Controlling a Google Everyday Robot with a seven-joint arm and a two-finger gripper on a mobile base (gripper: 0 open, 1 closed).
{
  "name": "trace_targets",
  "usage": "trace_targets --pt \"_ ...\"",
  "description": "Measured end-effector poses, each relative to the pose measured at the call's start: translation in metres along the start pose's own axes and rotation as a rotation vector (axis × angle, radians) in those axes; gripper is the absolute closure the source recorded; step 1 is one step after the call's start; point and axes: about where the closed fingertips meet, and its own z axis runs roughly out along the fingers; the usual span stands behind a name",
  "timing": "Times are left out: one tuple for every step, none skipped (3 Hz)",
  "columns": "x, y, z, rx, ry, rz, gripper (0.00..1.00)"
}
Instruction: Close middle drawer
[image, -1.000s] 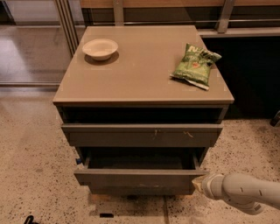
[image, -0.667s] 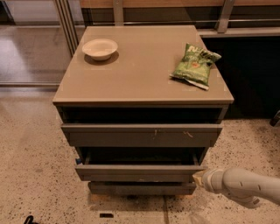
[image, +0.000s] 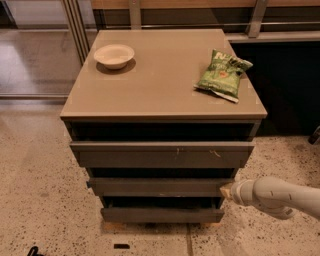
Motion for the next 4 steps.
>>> trace_targets --pt "0.000 -0.002 0.002 -0.005 0.004 0.004 1.00" --pt "0.008 -0.001 0.008 -0.022 0.021 0.017 1.00" --pt "0.032 0.011 -0.005 -0.022 0.031 0.060 1.00" --pt "0.052 0.027 -0.028 0.003 0.020 0.087 1.00"
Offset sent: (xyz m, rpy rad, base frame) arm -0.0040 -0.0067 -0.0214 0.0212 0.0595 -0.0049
